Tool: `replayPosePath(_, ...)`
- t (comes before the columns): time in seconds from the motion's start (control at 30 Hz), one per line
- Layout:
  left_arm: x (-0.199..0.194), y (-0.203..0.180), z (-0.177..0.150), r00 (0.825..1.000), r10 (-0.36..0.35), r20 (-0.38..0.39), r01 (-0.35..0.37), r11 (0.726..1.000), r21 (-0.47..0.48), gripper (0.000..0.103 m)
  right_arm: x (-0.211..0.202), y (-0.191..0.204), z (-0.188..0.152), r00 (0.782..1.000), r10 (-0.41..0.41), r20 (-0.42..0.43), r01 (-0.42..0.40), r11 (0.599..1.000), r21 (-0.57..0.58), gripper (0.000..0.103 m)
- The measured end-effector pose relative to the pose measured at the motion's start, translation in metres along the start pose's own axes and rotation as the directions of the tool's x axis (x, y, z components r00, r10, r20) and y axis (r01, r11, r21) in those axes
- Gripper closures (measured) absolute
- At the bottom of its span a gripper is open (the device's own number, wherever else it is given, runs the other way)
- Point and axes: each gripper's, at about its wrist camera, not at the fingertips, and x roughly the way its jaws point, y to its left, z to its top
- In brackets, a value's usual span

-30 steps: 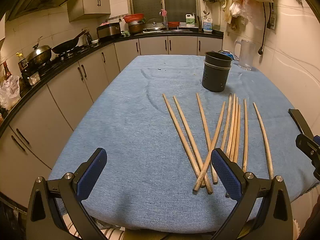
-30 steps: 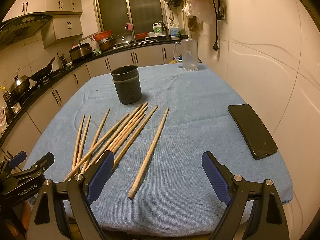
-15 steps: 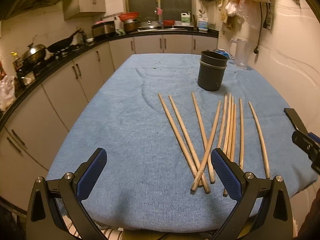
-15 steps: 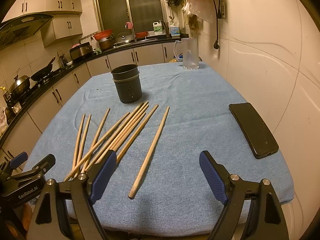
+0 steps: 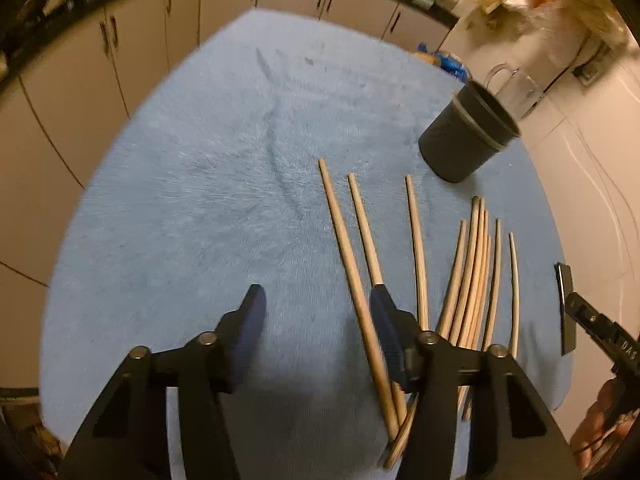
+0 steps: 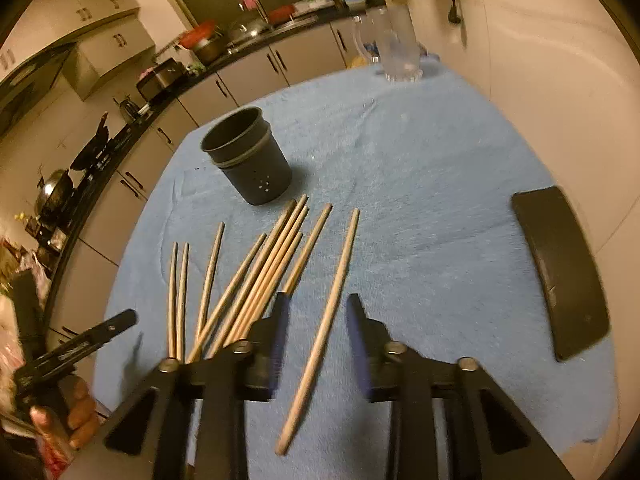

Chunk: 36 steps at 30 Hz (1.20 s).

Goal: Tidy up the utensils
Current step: 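Close the left tool on one chopstick while the right tool grasps another chopstick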

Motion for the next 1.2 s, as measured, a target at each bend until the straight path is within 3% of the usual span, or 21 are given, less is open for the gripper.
replayPosePath(0.13,0.024,-0.002,0.02,0.998,0.009,-0.057,-0.01,1.0,-0.014,0.064,0.023,-0.006,0.015,0.999,-0.001,-0.052,0.004,0.999,0.039,0.076)
replayPosePath(0.2,0.031,-0.004,0.027,0.997,0.012,-0.078,-0.014,1.0,-0.017,0.072,0.032,-0.009,0.021,0.997,0.002,-0.083,0.002,0.999,0.054,0.083)
replayPosePath(0.47,0.045,-0.022,0.039,0.992,0.076,-0.098,-0.07,0.996,0.056,0.094,0.068,-0.015,0.042,0.986,-0.028,-0.164,0.04,0.996,0.075,0.086)
replayPosePath(0.77,0.048,-0.024,0.043,0.986,0.122,-0.116,-0.106,0.985,0.136,0.094,0.098,-0.009,0.051,0.964,-0.107,-0.242,0.117,0.993,0.029,0.086)
replayPosePath(0.87,0.048,-0.027,0.042,0.986,0.132,-0.1,-0.116,0.982,0.146,0.094,0.102,-0.001,0.05,0.964,-0.1,-0.245,0.104,0.995,0.005,0.095)
replayPosePath(0.97,0.048,-0.028,0.042,0.99,0.116,-0.076,-0.104,0.983,0.151,0.095,0.102,0.003,0.051,0.967,-0.077,-0.241,0.079,0.997,-0.003,0.096)
replayPosePath(1.2,0.008,-0.03,0.042,0.999,0.039,0.036,-0.044,0.987,0.156,0.096,0.06,0.009,0.059,0.995,0.012,-0.098,-0.014,1.0,-0.021,0.096)
